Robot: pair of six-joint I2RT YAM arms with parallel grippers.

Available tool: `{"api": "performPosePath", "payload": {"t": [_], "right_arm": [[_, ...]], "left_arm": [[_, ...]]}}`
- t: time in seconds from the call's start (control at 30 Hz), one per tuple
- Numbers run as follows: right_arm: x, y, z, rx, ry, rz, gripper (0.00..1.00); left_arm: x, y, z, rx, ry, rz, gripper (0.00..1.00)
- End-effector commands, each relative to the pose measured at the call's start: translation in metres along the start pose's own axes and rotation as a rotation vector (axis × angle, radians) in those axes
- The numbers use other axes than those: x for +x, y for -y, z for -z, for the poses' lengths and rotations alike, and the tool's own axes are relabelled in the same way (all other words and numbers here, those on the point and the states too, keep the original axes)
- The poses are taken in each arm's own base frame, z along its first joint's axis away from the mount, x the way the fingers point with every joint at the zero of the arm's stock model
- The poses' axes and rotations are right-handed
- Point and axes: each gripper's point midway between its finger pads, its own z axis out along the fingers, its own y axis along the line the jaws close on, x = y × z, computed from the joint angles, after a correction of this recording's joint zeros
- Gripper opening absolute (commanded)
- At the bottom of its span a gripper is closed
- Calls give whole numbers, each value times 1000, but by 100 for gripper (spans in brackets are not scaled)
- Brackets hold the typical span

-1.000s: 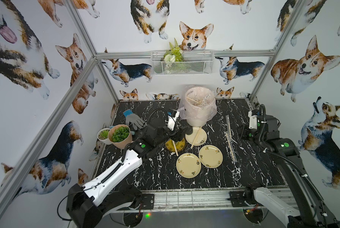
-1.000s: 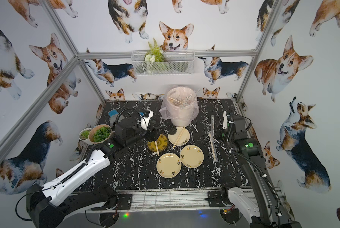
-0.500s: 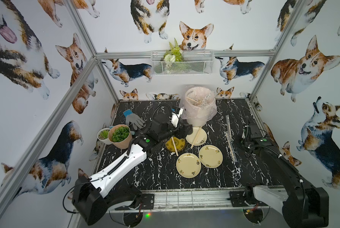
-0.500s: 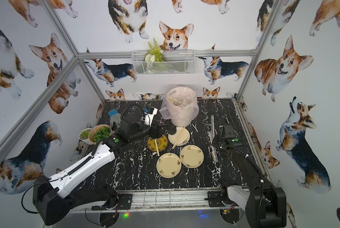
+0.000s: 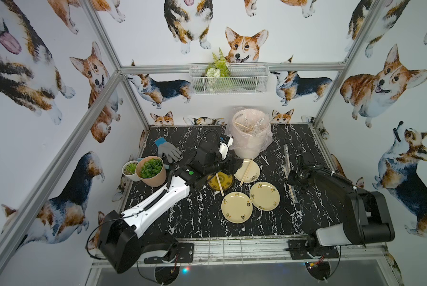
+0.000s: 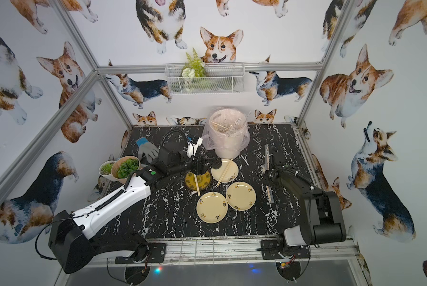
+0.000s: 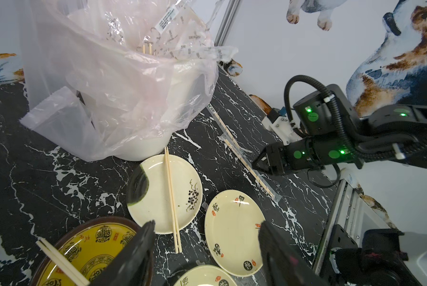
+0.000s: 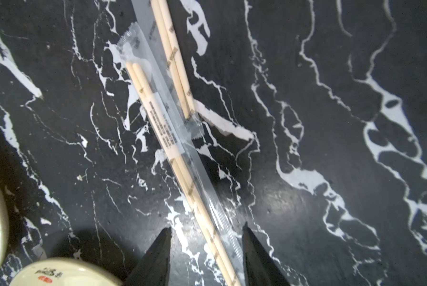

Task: Remove the packaging of disposable chopsticks
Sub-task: Pick up the disposable chopsticks from the center of the board.

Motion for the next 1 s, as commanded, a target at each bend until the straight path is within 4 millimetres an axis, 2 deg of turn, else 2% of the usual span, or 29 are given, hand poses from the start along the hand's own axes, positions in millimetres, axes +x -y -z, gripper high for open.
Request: {"api": "performPosePath", "payload": {"t": [0.0,0.3,0.5,0.6,0.63,0.67,0.97], "right_arm": [[-1,-1,-8,22,-44,27,49],[10,2,-30,34,-89,6,43],[15,1,-36,23,-123,-5,19],[15,4,-34,30,-111,-14,12],[15,3,-33,22,-104,-14,4],[14,2,-31,15,-98,-14,2],[14,-19,-5,-127,-69,1,0]], "left_arm": [[-5,-2,2,-7,51,30,69],[1,-4,5,-25,3,-2,69],[-6,-7,9,-45,51,15,69],[-9,-6,10,-47,53,6,69],[-10,-6,10,-45,51,0,69],[-11,-5,11,-43,47,-5,69],[-14,-4,12,-43,61,-3,69]]}}
